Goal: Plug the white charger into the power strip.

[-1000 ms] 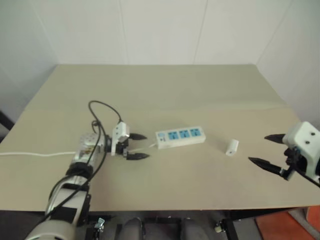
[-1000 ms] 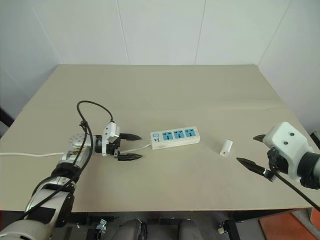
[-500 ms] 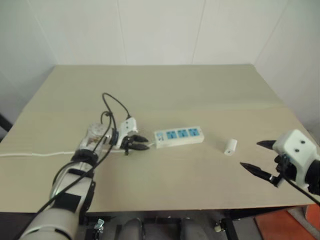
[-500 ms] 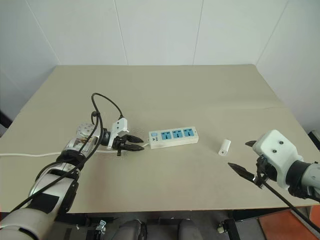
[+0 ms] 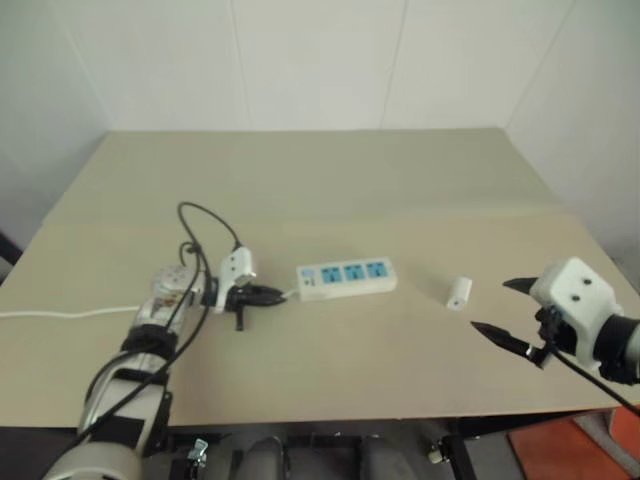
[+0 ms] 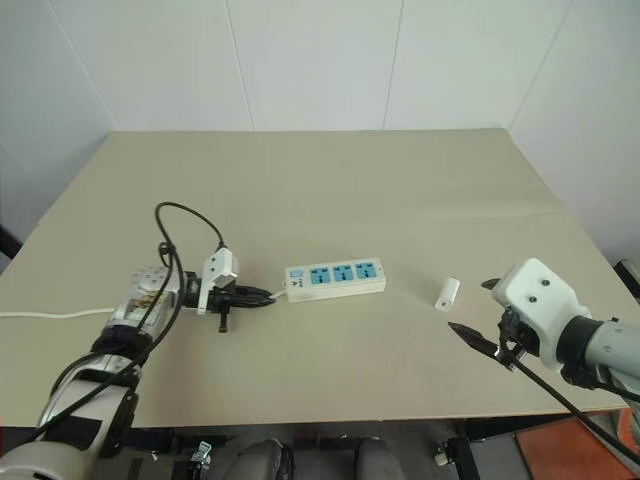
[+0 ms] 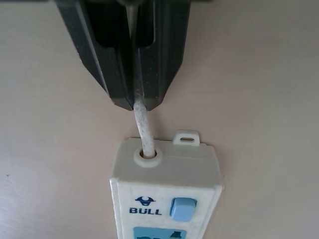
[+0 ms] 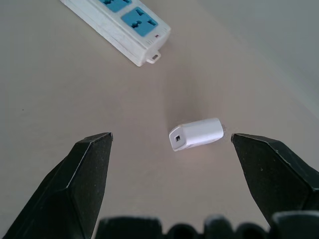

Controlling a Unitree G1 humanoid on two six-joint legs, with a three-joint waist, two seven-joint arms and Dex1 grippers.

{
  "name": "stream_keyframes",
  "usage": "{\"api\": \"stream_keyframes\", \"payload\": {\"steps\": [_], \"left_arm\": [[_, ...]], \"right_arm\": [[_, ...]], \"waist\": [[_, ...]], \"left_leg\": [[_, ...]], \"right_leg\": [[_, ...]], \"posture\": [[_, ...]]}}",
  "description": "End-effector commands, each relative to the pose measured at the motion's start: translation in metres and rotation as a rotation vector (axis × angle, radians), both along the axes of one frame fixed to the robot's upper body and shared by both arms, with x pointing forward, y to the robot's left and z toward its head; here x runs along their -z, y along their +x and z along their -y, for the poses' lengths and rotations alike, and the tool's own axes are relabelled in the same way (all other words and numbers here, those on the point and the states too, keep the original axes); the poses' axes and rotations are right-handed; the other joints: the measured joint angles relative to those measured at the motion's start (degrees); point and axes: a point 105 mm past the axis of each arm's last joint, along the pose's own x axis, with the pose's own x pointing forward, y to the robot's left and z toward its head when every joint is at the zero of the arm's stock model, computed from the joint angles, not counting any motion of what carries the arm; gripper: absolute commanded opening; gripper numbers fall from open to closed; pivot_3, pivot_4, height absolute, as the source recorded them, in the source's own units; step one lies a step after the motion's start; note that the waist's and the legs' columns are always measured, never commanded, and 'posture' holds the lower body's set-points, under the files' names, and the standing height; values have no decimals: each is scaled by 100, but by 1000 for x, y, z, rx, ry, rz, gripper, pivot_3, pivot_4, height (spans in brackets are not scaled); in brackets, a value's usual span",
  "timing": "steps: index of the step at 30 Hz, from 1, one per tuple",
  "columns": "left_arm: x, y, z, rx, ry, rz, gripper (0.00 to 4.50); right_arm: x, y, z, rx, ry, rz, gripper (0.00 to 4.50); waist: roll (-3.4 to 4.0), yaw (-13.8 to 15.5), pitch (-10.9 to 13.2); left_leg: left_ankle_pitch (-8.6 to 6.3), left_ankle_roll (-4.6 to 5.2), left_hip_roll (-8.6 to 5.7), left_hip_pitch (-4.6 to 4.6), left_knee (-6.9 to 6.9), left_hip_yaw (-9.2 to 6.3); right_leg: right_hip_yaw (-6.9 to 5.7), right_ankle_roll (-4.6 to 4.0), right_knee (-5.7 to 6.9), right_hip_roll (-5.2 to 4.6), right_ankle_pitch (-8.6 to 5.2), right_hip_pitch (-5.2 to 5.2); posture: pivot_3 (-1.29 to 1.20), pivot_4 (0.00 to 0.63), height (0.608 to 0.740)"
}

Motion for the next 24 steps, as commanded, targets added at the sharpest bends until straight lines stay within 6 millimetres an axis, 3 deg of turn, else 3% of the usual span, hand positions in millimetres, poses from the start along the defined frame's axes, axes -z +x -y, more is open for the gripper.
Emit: {"api": "stream_keyframes", "payload": {"steps": [1, 7, 15, 21, 24], "left_arm": [[-7, -17, -24, -17, 25, -24, 14], [-14, -61, -46, 60, 35, -163, 14], [-35, -55, -45, 77, -146, -47, 2541], [-51, -46, -38, 85, -390, 26, 4477], [-45, -45, -32, 106, -414, 18, 4477]], "right_arm": [[-1, 3, 0, -15, -37, 30, 4500], [3, 11, -3, -33, -40, 32, 4500], [3, 19, -2, -58, -63, 37, 4500], [2, 14, -1, -54, -58, 45, 4500], [-1, 12, -4, -56, -42, 50, 4500]], "waist": [[0, -19, 0], [1, -12, 0], [0, 99, 1], [-1, 81, 1], [-1, 57, 1]], "left_leg": [[0, 0, 1, 1, -1, 0], [0, 0, 10, 5, -1, 1], [0, -1, 7, -1, 0, 2], [0, 0, 1, -2, 0, 2], [0, 0, 1, -2, 1, 1]], "right_leg": [[0, 0, 0, 0, 0, 0], [2, 0, 0, -2, 0, 1], [-4, -1, -6, -4, 0, 0], [-4, -1, -5, -4, 0, -1], [-4, -1, -4, -3, 0, 0]], "posture": [[0, 150, 740], [0, 150, 740], [0, 150, 740], [0, 150, 740], [0, 150, 740]]}}
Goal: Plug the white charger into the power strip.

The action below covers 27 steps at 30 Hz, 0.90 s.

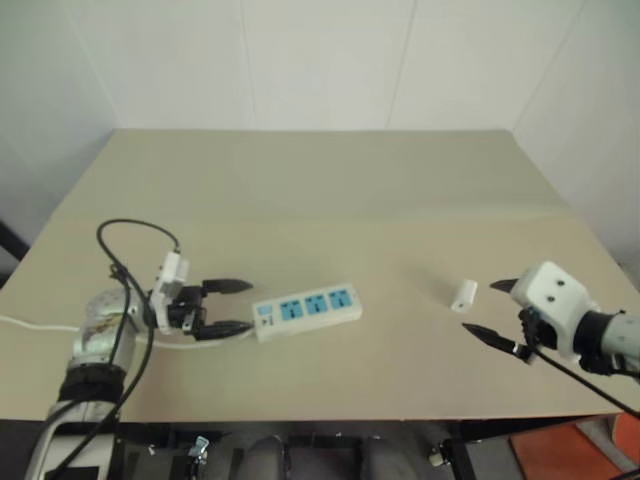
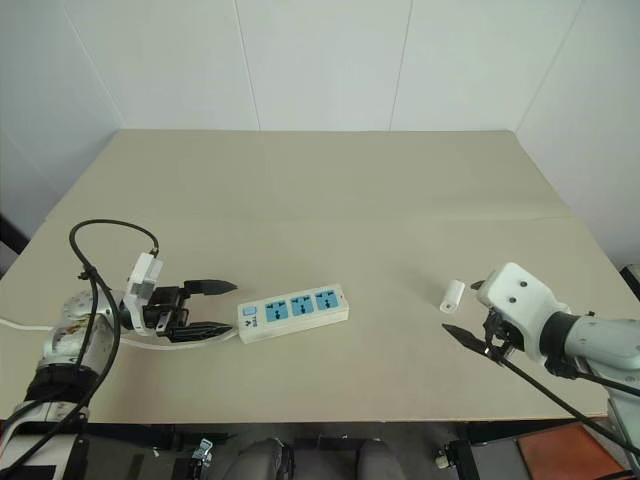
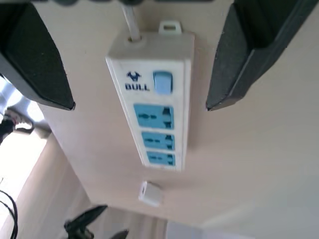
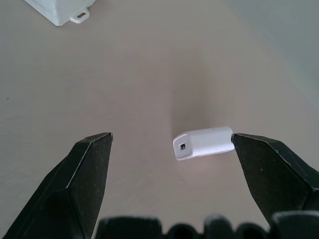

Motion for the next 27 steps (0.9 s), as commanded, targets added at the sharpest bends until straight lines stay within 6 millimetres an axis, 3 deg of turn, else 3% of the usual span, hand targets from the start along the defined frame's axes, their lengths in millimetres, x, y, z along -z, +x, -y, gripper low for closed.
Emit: {"api": "stream_keyframes", "payload": {"steps": [1, 10, 19, 27], "left_arm": [[-7, 3, 4, 23, -36, 49, 4477], [19, 1, 15, 66, 28, 26, 4477], [48, 7, 19, -7, 66, 107, 4477], [51, 12, 29, -52, -33, 127, 4477]], "right_arm": [[-17, -3, -3, -13, -6, 70, 4500], [-20, -3, 2, 7, -27, 91, 4500], [-21, -2, 4, 24, -42, 113, 4500], [-23, -2, 8, 35, -54, 123, 4500]], "waist": [[0, -17, 0], [0, -7, 0], [-2, -2, -2], [10, 22, -12]], "left_leg": [[0, 0, 1, 0, 0, 0], [0, 0, -1, 0, 0, 0], [0, 0, -2, 1, 0, 1], [0, 0, -4, 14, 1, 1]], "right_leg": [[1, 0, 0, 0, 0, 0], [2, 0, 0, -1, 0, 0], [2, 0, -1, 0, 0, 1], [2, 0, 1, -1, 0, 13]], "posture": [[0, 150, 740], [0, 150, 740], [0, 150, 740], [0, 150, 740]]}}
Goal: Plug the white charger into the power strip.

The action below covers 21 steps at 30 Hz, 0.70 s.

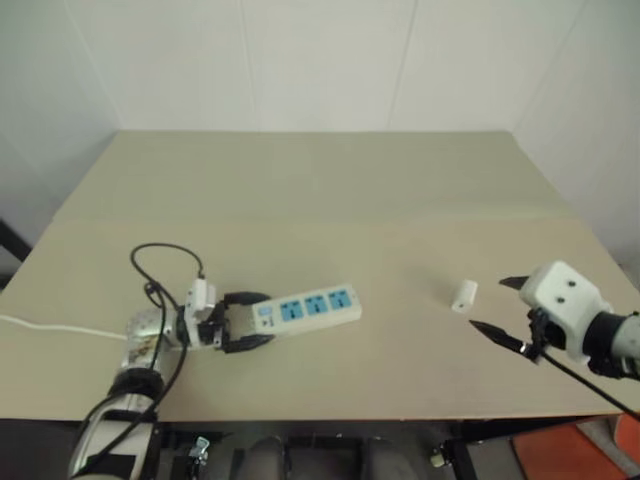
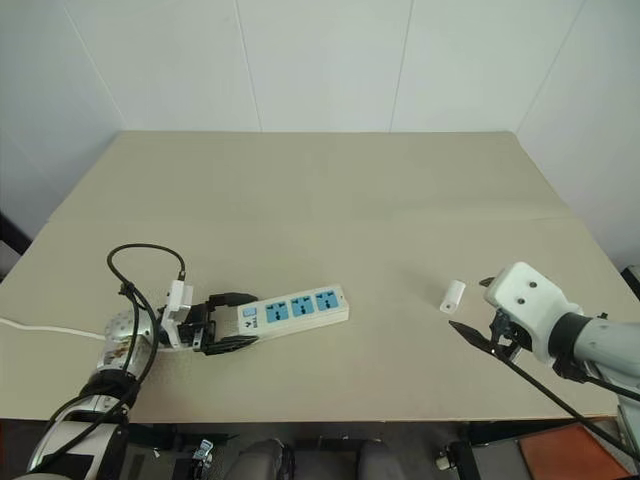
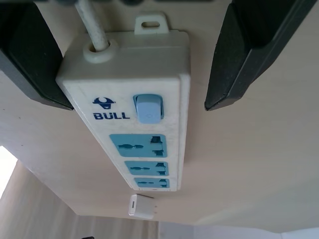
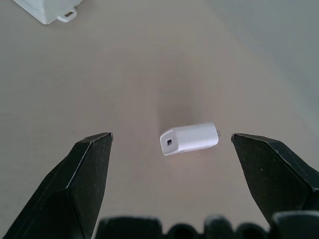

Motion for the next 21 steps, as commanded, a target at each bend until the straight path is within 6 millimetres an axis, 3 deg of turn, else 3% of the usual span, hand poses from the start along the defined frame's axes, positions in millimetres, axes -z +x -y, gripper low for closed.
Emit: {"api": "stream_keyframes", "payload": {"steps": [1, 7, 12, 19, 21], "left_arm": [[3, 2, 7, -8, -32, -2, 4477], [14, -2, 6, 23, 32, -30, 4477], [18, -4, 8, 34, 50, -34, 3311], [20, -13, 19, 122, 85, -81, 3269], [20, -16, 23, 156, 109, -85, 3269]], "right_arm": [[-15, 1, 0, -7, -23, 77, 4500], [-17, 2, 1, -6, -36, 86, 4500], [-15, 1, 3, 1, -38, 85, 4500], [-12, 2, 3, -18, -49, 3, 4500], [-14, 4, 2, -109, -139, -24, 4500]], "waist": [[1, 1, -2], [10, -3, -10], [18, -19, -18], [18, -13, -18], [18, -16, -18]], "left_leg": [[0, 0, 0, 1, 0, 0], [0, 0, -1, 8, 0, 0], [0, 0, 0, 17, -1, 2], [0, 0, 0, 14, -1, 1], [0, 0, -1, 14, -1, 3]], "right_leg": [[0, 0, 1, 0, 0, 1], [0, 0, 0, 1, 0, 5], [3, 0, 1, 2, 0, 12], [3, 1, -1, 1, -1, 12], [5, 1, -2, -2, -1, 13]], "posture": [[0, 150, 740], [0, 150, 740], [0, 150, 740], [0, 150, 740], [0, 150, 740]]}}
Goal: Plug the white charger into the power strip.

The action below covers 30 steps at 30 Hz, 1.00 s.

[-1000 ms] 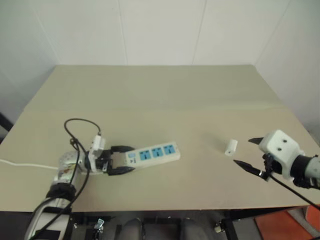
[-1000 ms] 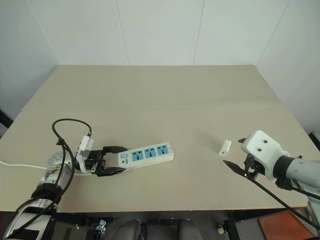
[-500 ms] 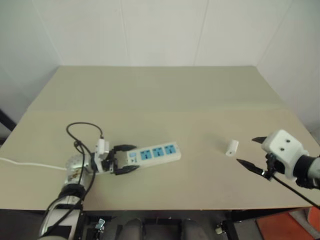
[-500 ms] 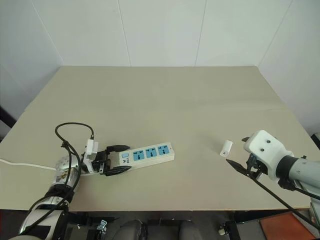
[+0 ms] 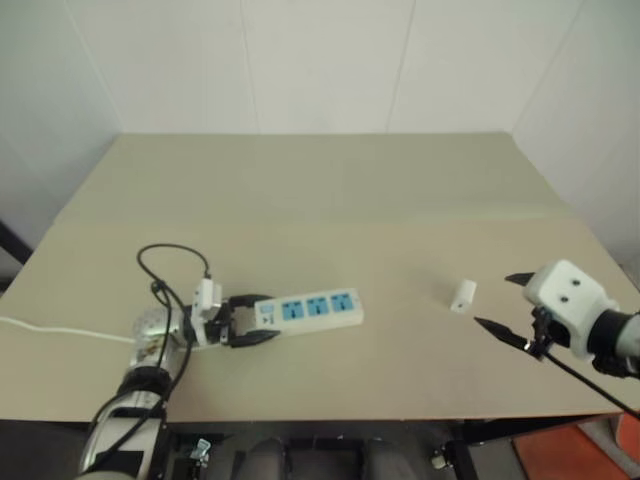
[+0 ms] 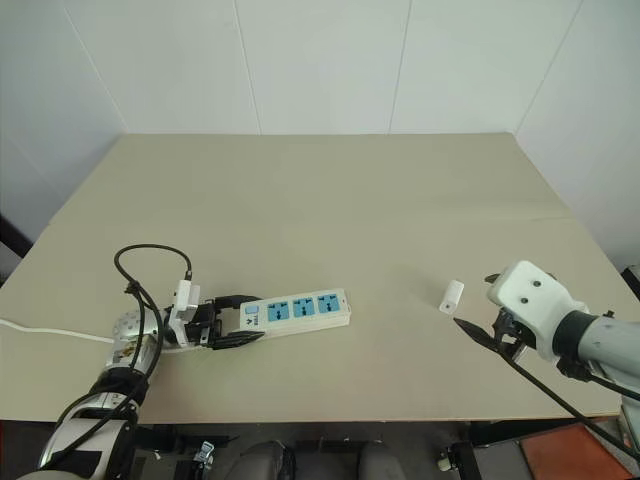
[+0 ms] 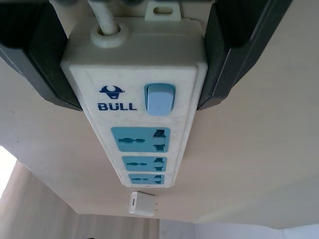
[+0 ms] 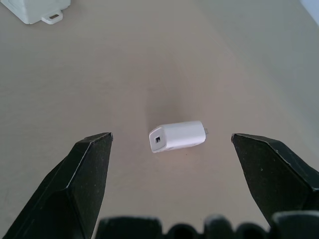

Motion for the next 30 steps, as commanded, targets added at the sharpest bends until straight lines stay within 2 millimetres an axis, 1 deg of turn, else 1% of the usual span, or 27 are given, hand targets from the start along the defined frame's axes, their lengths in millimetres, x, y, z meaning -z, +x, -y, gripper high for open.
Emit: {"api": "stream_keyframes", "payload": {"steps": [1, 3, 6, 8, 10, 11, 14, 18, 23, 26, 30], "left_arm": [[15, -13, 12, 99, 72, -74, 3269], [13, -13, 15, 117, 82, -75, 3269], [9, -11, 20, 144, 105, -81, 3269], [5, -8, 23, 144, 108, -53, 3269], [2, -6, 25, 142, 100, -46, 3269], [0, -6, 26, 143, 99, -44, 3269], [-4, -8, 27, 149, 98, -40, 3269], [-3, -15, 30, 145, 95, -43, 3269], [-6, -19, 32, 131, 90, -50, 3269], [-7, -22, 34, 122, 89, -50, 3269], [-8, -24, 35, 114, 90, -49, 3269]], "right_arm": [[-12, 3, -1, -141, -150, -9, 4500], [-12, 7, 0, -249, -275, -11, 4500], [-6, 19, 8, -460, -508, -17, 4500], [-3, 26, 13, -598, -622, -25, 4500], [-3, 36, 15, -698, -719, -8, 4500], [-4, 43, 16, -764, -789, 1, 4500], [-6, 57, 15, -914, -915, 4, 4500], [-4, 74, 4, -1091, -1027, 3, 4500], [10, 79, 2, -1255, -1123, -55, 4500], [16, 81, -4, -1316, -1133, -58, 4500], [20, 85, -8, -1348, -1134, -55, 4500]], "waist": [[0, 0, 0], [-1, 6, 0], [-1, -25, 0], [-3, -26, 1], [-4, -32, 3], [-3, -39, 4], [-5, -61, 9], [-8, -107, 14], [-6, -73, 18], [-5, -77, 19], [-1, -83, 21]], "left_leg": [[0, 0, 0, 1, 1, 2], [0, 0, 2, 5, 0, 3], [0, 0, 2, 9, -1, 10], [0, 0, 2, 11, -2, 18], [0, 0, 3, 8, -5, 23], [0, 0, 3, 8, -5, 28], [0, 0, 4, 6, -8, 33], [-2, 3, 6, 5, -15, 31], [-2, 3, 7, 5, -14, 26], [-2, 2, 6, 7, -14, 27], [-2, 2, 6, 10, -15, 27]], "right_leg": [[1, 0, 0, 0, 0, 0], [0, 0, -1, 2, 0, 4], [2, 1, -3, 2, 0, 4], [5, 1, -6, 0, -1, 3], [6, 1, -8, 1, 0, -2], [9, 1, -8, 1, 0, -6], [12, 0, -8, 2, 0, -11], [13, 0, -14, 0, 0, -14], [12, -1, -9, -10, 1, -18], [12, -2, -5, -14, 1, -21], [12, -2, 0, -16, 1, -22]], "posture": [[0, 150, 740], [0, 150, 740], [0, 150, 740], [0, 150, 740], [0, 150, 740], [0, 150, 740], [0, 150, 740], [0, 150, 740], [0, 150, 740], [0, 150, 740], [0, 150, 740]]}}
